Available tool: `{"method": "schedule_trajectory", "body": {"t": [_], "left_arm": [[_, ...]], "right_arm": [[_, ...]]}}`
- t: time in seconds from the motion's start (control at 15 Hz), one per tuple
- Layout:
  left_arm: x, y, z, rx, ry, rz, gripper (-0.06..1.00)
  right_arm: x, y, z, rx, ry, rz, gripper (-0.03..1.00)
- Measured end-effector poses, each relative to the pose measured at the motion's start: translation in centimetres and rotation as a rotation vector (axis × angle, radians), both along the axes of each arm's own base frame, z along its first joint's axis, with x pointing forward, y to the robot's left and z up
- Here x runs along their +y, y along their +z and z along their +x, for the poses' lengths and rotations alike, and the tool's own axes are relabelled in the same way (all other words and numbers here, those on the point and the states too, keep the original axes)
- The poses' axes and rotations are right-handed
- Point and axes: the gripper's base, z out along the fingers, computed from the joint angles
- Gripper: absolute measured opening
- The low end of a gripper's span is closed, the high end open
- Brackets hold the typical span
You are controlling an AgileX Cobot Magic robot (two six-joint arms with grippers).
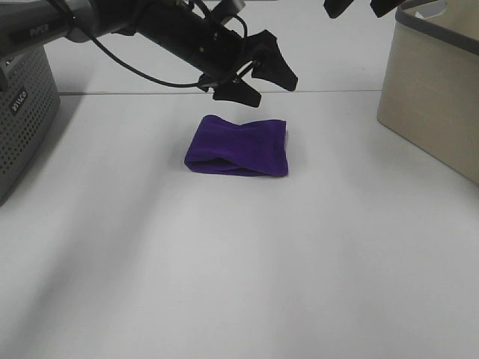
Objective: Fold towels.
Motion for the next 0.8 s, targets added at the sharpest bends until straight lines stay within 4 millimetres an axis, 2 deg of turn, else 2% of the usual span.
{"method": "schedule_trajectory", "body": {"t": [0.13,0.27,0.33,0.4,0.47,0.6,0.73,0.8], "left_arm": [[2.2,1.5,0.2,-0.016,-0.02,0.032,0.75],[5.3,3.6,0.2,-0.053,-0.049,0.128,0.75],[8.8,5.6,0.5,-0.107,0.021,0.317,0.76],[10.5,6.6,0.5,-0.135,0.076,0.442,0.79],[11.1,7.1,0.5,-0.151,0.095,0.491,0.8],[12.9,9.8,0.0,-0.22,0.177,0.645,0.81],[15.5,13.2,-0.8,-0.276,0.272,0.702,0.81],[17.8,14.7,-1.0,-0.283,0.335,0.699,0.81]], "right_arm": [[0.0,0.0,0.0,-0.001,0.0,0.0,0.76],[0.0,0.0,0.0,-0.001,0.0,0.0,0.76],[-0.1,0.0,0.0,0.001,-0.01,-0.005,0.76],[-0.1,0.0,0.0,0.004,-0.021,-0.008,0.76],[-0.2,0.0,0.0,0.007,-0.031,-0.01,0.76],[-0.6,-0.1,0.2,0.02,-0.095,-0.03,0.76],[-2.8,0.1,0.5,0.012,-0.195,-0.078,0.79],[-4.5,0.7,0.5,0.001,-0.251,-0.077,0.79]]}}
